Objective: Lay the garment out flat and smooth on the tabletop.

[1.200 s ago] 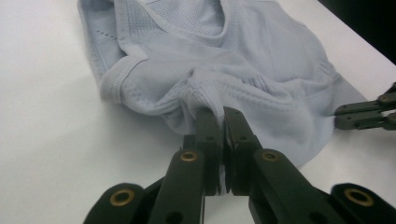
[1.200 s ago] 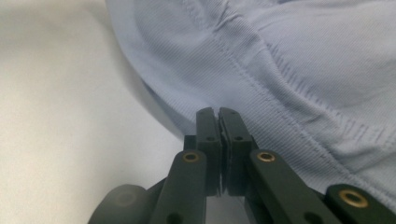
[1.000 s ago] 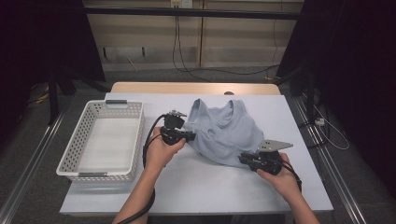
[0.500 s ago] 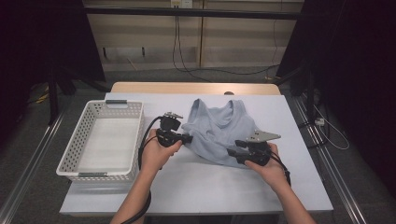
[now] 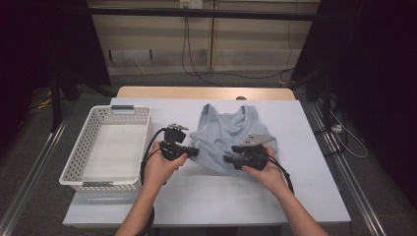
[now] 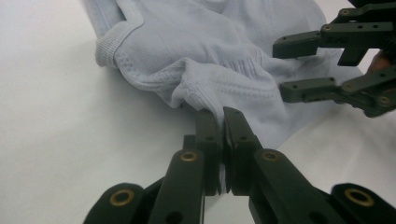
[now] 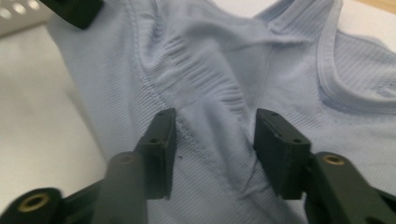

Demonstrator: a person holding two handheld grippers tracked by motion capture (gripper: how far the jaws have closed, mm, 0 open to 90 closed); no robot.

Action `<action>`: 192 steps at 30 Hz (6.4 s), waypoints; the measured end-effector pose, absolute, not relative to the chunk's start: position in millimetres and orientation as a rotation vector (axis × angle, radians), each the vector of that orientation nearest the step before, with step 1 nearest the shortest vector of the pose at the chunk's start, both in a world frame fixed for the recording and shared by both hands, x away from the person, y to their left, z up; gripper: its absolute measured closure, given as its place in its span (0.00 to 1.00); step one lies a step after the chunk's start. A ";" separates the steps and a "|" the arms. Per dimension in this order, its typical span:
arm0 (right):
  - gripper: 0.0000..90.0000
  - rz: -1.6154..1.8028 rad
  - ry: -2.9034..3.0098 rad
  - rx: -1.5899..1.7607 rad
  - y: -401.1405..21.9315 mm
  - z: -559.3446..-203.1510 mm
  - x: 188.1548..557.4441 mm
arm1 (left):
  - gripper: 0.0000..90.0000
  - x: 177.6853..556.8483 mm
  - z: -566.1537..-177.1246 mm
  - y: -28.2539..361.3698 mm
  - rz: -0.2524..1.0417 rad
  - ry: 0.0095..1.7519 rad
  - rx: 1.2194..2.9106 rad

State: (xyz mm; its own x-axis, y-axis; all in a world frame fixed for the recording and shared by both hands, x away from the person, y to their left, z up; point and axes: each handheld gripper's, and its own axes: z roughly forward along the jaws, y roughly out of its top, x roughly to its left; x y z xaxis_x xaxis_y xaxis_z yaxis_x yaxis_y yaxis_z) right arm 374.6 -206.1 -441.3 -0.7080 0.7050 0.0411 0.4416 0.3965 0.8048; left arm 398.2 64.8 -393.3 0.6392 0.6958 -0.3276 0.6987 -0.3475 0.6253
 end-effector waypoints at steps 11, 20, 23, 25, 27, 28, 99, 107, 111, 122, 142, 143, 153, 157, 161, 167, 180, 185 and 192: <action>1.00 1.267 2.274 1.032 -214.5 -439.9 381.3 | 0.89 393.4 -395.3 71.9 0.036 1.082 2.105; 1.00 1.264 2.252 1.119 -216.2 -443.2 393.2 | 0.44 386.4 -398.7 75.6 0.095 1.041 2.130; 1.00 1.257 2.253 1.120 -213.8 -444.6 396.0 | 0.38 383.6 -401.3 77.7 0.113 1.023 2.156; 0.99 1.249 2.256 1.122 -212.8 -445.6 397.7 | 0.34 382.4 -402.9 78.8 0.105 1.017 2.166; 0.99 1.249 2.255 1.132 -211.8 -446.4 398.8 | 0.34 381.3 -403.9 79.5 0.106 1.016 2.171; 0.99 1.245 2.256 1.135 -211.2 -446.8 399.1 | 0.33 380.9 -404.3 79.6 0.108 1.010 2.180; 0.57 0.956 2.189 1.328 -325.5 -452.7 316.7 | 0.97 392.9 -395.4 74.6 0.049 1.080 2.124; 0.97 0.983 2.167 1.362 -331.0 -454.7 322.8 | 0.97 398.3 -400.5 74.2 0.045 1.096 2.122; 0.98 0.957 2.145 1.354 -330.9 -454.0 326.9 | 0.97 400.4 -405.4 73.9 0.021 1.120 2.126; 0.98 0.986 2.157 1.340 -336.7 -441.1 310.8 | 0.97 382.0 -399.4 79.6 -0.060 1.137 2.138; 0.79 0.954 2.170 1.296 -330.0 -444.9 301.5 | 0.67 379.3 -412.8 83.2 0.044 1.171 2.124; 0.75 0.959 2.156 1.296 -329.7 -444.2 301.5 | 0.63 380.8 -411.5 81.7 0.067 1.168 2.113; 0.57 0.997 2.122 1.295 -326.2 -441.9 304.1 | 0.46 408.5 -425.1 57.0 0.154 1.121 2.089; 0.52 0.997 2.133 1.294 -326.5 -444.5 304.2 | 0.59 418.9 -435.4 51.0 0.208 1.118 2.131; 0.51 0.992 2.128 1.312 -328.6 -446.8 304.7 | 0.65 423.1 -443.5 49.6 0.212 1.138 2.145; 0.54 0.982 2.128 1.334 -330.4 -449.5 306.0 | 0.91 425.7 -445.4 53.4 0.227 1.148 2.148; 0.98 0.986 2.145 1.307 -329.4 -446.8 309.9 | 0.99 433.2 -440.4 57.0 0.220 1.155 2.113; 0.98 1.014 2.104 1.317 -330.7 -445.9 313.6 | 0.99 439.0 -440.7 60.1 0.230 1.163 2.091; 0.95 0.973 2.145 1.312 -329.2 -453.9 315.7 | 0.97 440.9 -445.7 60.0 0.212 1.167 2.099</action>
State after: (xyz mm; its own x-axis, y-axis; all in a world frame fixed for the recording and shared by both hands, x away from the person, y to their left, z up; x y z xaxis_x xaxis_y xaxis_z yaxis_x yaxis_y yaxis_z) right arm 315.7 -329.2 -453.9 -0.4518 0.8921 -0.0084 0.5815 0.3017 0.7556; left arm 440.9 60.0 -445.7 0.5774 0.7942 -0.1894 0.6767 -0.3357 0.6553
